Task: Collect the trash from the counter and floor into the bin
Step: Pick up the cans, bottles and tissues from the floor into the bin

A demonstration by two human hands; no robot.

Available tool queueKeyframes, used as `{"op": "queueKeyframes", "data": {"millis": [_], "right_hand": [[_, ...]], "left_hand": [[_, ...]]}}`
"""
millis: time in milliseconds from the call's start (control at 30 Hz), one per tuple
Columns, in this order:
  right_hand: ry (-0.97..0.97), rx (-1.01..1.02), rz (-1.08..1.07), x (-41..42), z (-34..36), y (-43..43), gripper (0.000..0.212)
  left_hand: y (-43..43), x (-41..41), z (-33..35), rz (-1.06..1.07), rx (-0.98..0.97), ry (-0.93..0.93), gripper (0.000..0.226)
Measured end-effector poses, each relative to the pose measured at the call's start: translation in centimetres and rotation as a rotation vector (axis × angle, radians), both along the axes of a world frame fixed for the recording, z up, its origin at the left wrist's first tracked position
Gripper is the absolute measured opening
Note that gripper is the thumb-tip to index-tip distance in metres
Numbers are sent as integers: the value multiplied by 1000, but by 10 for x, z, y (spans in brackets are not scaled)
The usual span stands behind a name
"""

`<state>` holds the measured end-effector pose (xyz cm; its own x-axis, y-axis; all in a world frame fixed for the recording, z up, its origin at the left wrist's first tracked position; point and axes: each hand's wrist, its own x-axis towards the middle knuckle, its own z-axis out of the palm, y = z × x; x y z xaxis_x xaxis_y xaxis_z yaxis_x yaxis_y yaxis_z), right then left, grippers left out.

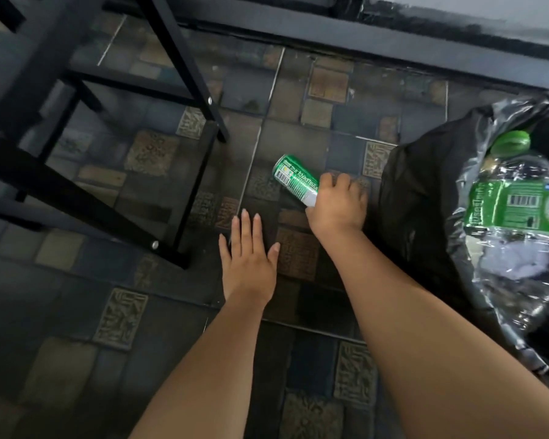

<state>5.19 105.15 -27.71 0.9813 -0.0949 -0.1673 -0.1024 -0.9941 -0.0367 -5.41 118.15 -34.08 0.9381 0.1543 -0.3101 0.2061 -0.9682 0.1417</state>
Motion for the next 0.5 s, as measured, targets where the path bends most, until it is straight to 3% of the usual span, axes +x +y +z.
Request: {"op": "queueKeyframes", "data": {"millis": [167, 333, 500], "right_hand": [[-78, 251, -160, -12, 31, 14, 58], [-204, 443, -170, -24, 83, 21, 59], [-371, 545, -99, -41, 150, 10, 60]], "left_hand": [[1, 2, -1, 4, -20, 42, 64], [-5, 14, 26, 45, -91, 137, 66], [-34, 23, 89, 25, -266, -69, 63]]}}
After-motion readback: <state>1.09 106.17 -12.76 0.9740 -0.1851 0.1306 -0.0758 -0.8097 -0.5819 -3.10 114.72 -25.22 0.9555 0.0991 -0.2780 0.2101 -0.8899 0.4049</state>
